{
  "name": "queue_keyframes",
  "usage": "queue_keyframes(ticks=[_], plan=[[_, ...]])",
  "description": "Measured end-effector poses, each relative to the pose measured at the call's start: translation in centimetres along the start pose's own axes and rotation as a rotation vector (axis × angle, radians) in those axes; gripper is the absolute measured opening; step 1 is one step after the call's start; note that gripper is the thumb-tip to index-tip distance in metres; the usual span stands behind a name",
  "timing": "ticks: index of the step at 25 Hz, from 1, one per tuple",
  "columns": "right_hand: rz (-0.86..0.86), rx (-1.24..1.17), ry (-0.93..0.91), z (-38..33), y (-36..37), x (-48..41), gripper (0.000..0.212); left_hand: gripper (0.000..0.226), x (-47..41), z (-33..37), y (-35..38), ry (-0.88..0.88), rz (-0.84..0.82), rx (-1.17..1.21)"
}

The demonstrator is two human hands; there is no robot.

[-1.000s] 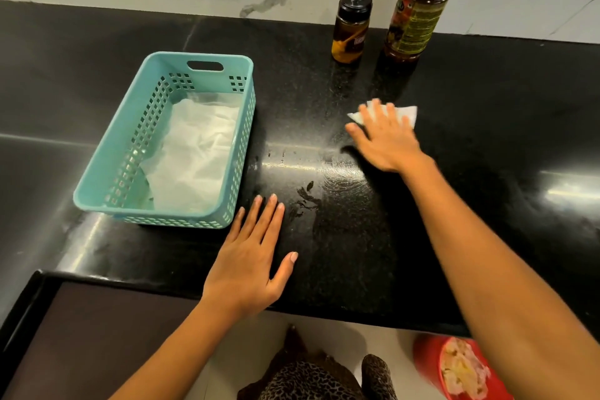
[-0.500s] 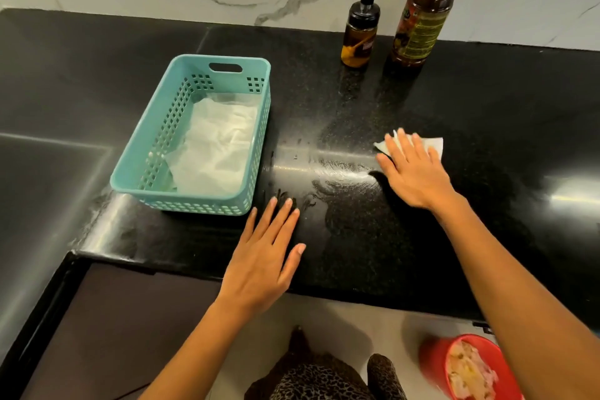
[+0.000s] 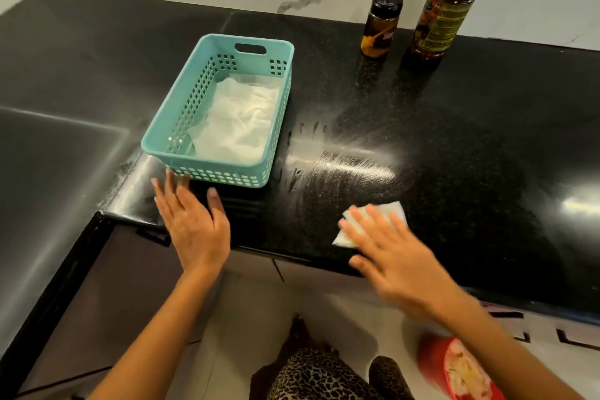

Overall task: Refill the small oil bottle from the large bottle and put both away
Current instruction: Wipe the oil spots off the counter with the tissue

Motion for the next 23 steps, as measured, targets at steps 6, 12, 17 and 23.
queue_keyframes(ticks=[6,12,17,23], plan=[[-0.057,-0.086,0.09,-2.4,-0.1,-5.3,0.09,0.073,-1.2,-1.0,0.8,-0.023,0.016,-0.083],[-0.025,-0.006,-0.021,-3.8,0.3,-1.3,0.067,0.064,-0.9,-0.7,0.1,0.024,0.11,0.0],[-0.13,-0.093,0.192,0.6,-1.0,-9.2,0.091,0.054,-0.9,-0.3,-0.3,0.12,0.166,0.007],[-0.057,0.012,-0.209,-9.7,0.8,-4.3,0.068,0.051,-1.0,-0.5,0.0,0.109,0.157,-0.006]])
Point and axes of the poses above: each hand's wrist, its own x-axis away from the middle knuckle, its own y-axis out of the palm, z = x × y, the point moved 10 cm from there along -x, towards the middle knuckle, and after that the axes turned 10 degrees about -z, right-handed, at the moved point
